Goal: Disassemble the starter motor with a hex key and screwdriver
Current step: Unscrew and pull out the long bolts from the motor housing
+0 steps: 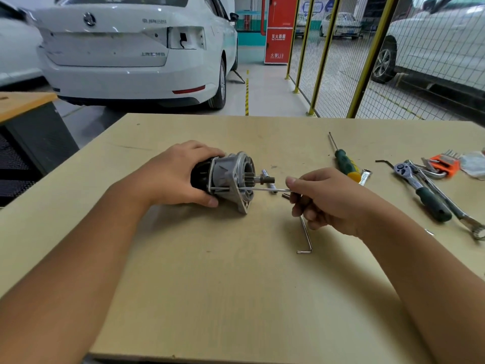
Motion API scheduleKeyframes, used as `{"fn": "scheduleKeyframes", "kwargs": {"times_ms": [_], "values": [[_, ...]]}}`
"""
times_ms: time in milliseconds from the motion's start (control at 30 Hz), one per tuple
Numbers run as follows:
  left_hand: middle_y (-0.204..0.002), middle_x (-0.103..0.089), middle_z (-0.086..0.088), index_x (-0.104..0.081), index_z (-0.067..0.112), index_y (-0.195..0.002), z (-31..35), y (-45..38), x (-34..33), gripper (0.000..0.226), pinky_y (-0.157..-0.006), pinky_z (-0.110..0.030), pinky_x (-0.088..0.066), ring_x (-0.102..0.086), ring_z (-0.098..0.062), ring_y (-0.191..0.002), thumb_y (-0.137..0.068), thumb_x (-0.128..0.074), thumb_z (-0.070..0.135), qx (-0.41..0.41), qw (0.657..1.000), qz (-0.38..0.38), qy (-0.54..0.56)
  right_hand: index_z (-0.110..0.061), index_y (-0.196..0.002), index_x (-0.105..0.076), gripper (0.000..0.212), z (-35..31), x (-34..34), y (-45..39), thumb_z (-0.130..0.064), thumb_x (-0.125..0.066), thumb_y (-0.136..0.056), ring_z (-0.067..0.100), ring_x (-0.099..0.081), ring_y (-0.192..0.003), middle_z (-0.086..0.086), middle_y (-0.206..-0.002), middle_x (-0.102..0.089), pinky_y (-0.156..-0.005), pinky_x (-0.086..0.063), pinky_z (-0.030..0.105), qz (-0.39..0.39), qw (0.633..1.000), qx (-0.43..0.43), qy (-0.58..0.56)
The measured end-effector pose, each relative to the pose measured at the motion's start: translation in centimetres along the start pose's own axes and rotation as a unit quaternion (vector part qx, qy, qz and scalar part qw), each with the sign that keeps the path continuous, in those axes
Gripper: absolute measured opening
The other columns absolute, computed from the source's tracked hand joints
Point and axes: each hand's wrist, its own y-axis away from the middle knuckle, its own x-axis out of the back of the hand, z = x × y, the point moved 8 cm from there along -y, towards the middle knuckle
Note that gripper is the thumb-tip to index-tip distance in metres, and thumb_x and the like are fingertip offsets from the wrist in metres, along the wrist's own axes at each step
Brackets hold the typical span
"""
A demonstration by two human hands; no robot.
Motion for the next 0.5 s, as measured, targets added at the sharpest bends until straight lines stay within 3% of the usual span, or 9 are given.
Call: {"fn": "scheduleKeyframes", "kwargs": {"times_ms": [233, 500], "values": [[-0.143, -0.052, 0.018, -0.047, 0.041, -0.147, 1.2, -0.1, -0.5, 0.103, -0.098, -0.05, -0.051, -0.051, -0.022, -0.126, -0.053, -0.071, 0.077, 0.016, 0.996, 0.033, -0.076, -0.002, -0.076, -0.063, 0.029, -0.6, 1.6, -0.5, -0.023, -0.071, -0.095, 0.02, -0.058, -0.047, 0.016, -0.059, -0.064, -0.048, -0.051, 0.029, 0.07, 0.994, 0.065, -0.043], [-0.142, -0.054, 0.018, -0.046, 0.041, -0.146, 1.2, -0.3, -0.7, 0.107, -0.1, -0.05, -0.049, -0.05, -0.023, -0.125, -0.049, -0.064, 0.084, 0.011, 0.997, 0.035, -0.074, -0.005, -0.084, -0.07, 0.007, -3.8, 2.6, 0.6, -0.004, -0.075, -0.089, 0.029, -0.073, -0.061, 0.016, -0.067, -0.07, -0.064, -0.061, 0.04, 0.133, 0.957, 0.259, -0.007]]}}
